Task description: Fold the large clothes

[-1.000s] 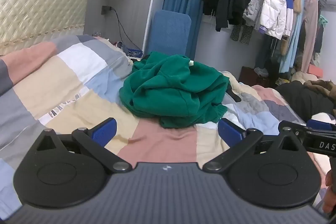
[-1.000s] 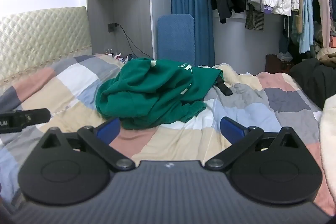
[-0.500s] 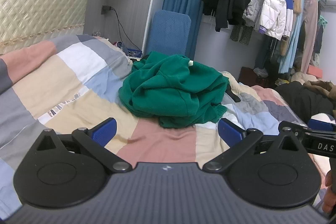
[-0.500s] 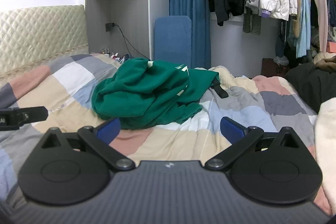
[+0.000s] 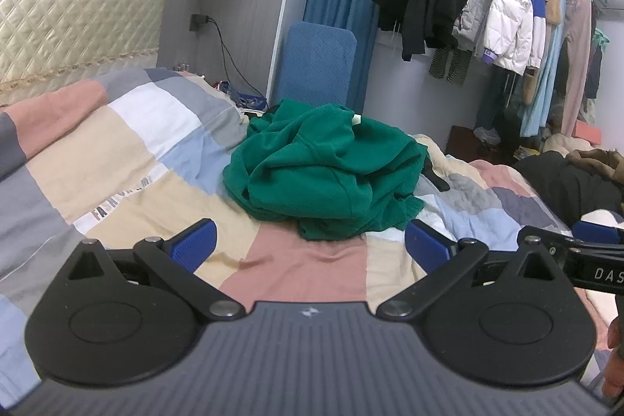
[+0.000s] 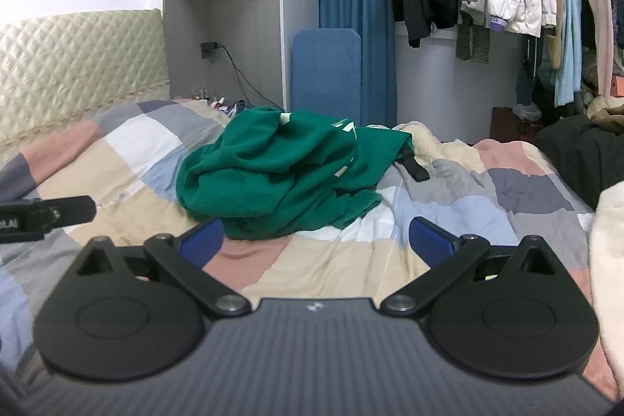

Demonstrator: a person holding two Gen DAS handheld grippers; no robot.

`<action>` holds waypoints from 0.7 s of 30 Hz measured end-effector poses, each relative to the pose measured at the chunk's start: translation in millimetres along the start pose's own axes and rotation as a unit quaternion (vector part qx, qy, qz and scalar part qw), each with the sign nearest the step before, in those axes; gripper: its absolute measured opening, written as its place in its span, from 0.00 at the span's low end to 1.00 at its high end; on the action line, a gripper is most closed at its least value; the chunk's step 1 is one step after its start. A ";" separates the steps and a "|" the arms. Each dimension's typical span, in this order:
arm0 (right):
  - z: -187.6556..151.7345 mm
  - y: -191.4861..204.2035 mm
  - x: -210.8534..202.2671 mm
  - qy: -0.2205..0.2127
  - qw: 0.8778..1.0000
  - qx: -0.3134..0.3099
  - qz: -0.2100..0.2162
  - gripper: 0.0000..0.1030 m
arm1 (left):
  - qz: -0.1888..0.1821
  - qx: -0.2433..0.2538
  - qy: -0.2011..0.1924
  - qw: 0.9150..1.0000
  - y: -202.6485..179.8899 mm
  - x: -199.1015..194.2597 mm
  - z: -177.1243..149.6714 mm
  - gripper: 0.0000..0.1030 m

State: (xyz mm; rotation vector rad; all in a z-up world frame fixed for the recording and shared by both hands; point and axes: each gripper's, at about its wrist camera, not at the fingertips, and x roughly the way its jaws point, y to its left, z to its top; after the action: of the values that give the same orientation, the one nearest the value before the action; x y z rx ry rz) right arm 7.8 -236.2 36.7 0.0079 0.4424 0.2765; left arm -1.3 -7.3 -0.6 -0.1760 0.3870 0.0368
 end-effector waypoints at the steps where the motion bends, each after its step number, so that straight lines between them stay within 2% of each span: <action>1: 0.5 0.1 0.1 0.001 1.000 0.000 0.000 1.00 | -0.001 -0.001 0.000 1.000 -0.1 -0.1 0.3 1.00; 21: -1.8 -0.1 3.1 0.010 1.000 0.008 0.004 1.00 | -0.002 0.001 -0.002 1.000 0.7 0.0 -0.3 1.00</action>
State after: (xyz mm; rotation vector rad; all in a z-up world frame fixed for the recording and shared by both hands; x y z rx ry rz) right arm 9.7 -235.6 33.8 0.0230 0.4652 0.2815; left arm -1.5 -6.6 -1.0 -0.1748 0.3831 0.0323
